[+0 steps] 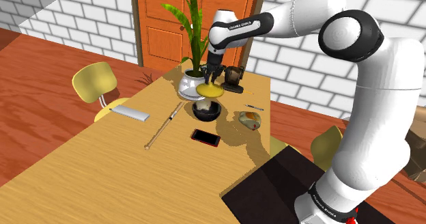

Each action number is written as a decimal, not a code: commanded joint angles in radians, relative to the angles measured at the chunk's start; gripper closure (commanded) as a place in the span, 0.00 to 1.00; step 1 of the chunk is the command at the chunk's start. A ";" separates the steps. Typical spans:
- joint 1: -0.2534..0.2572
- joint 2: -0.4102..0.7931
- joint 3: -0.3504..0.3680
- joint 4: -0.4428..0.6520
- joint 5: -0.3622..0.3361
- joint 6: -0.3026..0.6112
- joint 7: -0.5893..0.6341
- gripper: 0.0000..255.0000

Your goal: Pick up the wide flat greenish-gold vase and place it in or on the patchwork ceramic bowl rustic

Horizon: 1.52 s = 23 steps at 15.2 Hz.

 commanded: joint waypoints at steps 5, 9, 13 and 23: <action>0.003 0.031 -0.004 -0.036 -0.009 0.067 0.004 1.00; 0.004 0.054 -0.007 -0.058 -0.015 0.111 0.007 1.00; 0.007 0.083 -0.011 -0.079 -0.022 0.161 0.011 1.00; 0.007 0.083 -0.011 -0.079 -0.022 0.161 0.011 0.00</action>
